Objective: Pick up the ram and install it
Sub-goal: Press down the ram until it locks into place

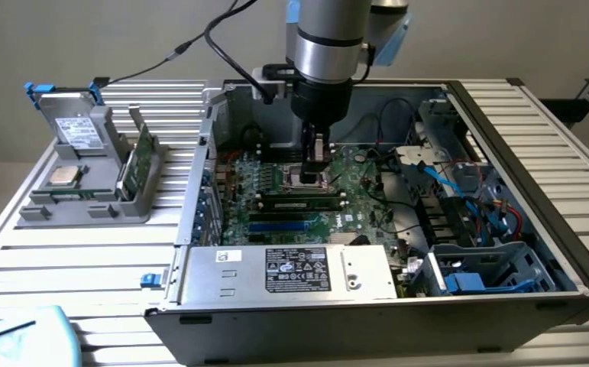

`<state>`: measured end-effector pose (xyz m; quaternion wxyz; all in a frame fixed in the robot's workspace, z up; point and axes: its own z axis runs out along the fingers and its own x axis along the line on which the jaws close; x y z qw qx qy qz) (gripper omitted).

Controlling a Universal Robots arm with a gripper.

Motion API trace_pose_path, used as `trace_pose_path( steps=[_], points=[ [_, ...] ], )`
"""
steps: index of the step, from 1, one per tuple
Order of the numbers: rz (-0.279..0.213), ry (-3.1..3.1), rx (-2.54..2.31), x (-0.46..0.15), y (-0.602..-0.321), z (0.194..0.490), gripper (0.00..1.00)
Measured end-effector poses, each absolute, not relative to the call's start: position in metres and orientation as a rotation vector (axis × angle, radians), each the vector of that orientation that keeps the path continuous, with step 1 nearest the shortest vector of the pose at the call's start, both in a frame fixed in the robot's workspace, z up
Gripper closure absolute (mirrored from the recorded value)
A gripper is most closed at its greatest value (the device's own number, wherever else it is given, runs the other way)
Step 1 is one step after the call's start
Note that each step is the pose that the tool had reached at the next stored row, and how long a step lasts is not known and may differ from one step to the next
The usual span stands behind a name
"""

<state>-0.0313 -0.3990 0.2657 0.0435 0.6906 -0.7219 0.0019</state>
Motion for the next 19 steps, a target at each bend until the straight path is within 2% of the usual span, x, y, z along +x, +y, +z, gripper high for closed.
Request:
trace_pose_path(
  steps=[19],
  points=[
    [-0.016,-2.526,1.718,-0.0313,-0.399,0.2623,0.89]
  ],
)
